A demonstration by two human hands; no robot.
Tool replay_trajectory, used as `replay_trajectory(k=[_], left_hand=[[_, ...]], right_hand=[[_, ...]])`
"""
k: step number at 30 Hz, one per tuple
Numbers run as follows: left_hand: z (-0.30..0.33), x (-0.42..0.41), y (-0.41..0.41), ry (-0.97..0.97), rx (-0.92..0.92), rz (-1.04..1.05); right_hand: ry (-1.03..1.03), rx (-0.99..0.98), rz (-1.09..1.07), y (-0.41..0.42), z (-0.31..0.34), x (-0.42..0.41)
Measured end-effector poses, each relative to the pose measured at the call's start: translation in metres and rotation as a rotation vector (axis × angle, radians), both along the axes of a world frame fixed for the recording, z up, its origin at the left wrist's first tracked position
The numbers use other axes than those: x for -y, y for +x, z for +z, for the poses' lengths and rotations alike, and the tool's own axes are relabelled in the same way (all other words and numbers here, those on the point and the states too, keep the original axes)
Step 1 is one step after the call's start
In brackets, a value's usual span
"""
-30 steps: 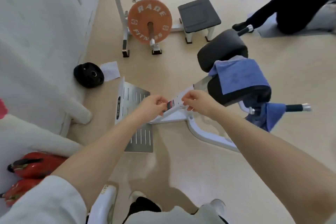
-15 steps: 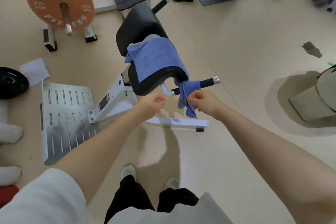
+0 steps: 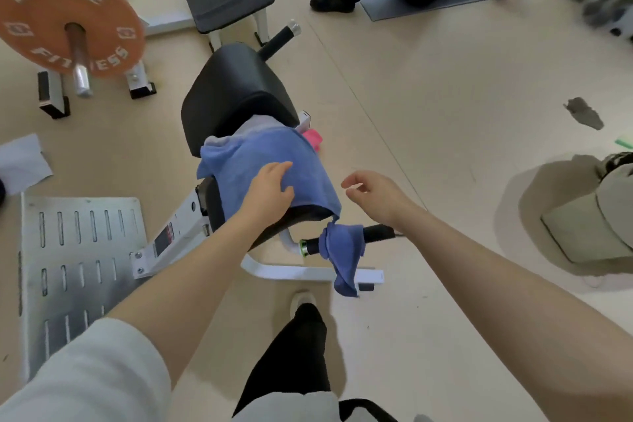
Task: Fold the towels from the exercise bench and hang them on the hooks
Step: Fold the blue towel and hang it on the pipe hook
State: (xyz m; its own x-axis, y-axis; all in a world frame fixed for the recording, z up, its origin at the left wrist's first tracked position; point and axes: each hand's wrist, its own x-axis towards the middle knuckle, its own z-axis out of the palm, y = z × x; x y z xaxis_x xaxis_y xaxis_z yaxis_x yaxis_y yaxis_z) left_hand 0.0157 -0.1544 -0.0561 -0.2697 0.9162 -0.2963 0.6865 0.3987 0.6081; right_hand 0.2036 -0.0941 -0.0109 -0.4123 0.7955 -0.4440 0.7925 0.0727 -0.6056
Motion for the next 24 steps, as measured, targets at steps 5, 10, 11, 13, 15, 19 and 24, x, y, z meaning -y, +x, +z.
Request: replay_trajectory(k=[5, 10, 11, 13, 15, 19, 24], left_hand=[[-0.011, -0.039, -0.027, -0.151, -0.292, -0.204], [-0.011, -0.036, -0.033, -0.193, -0.319, -0.324], [-0.011, -0.035, -0.035, -0.186, -0.305, -0.326], [-0.011, -0.034, -0.035, -0.181, -0.257, -0.303], [-0.011, -0.033, -0.034, -0.179, -0.229, -0.267], [-0.012, -0.032, -0.031, -0.182, -0.240, -0.240], [-0.015, -0.022, -0.016, -0.252, -0.226, -0.181]], right_hand=[[0.009, -0.030, 0.077, -0.038, -0.010, -0.060], [0.028, 0.119, 0.627, -0.069, -0.039, -0.069], [0.055, 0.175, 0.740, -0.072, -0.046, -0.065], [0.137, 0.259, 0.858, -0.076, -0.058, -0.056], [0.207, 0.265, 0.882, -0.080, -0.062, -0.055], [0.284, 0.255, 1.074, -0.080, -0.061, -0.058], [0.372, 0.055, 1.231, -0.068, -0.076, -0.046]])
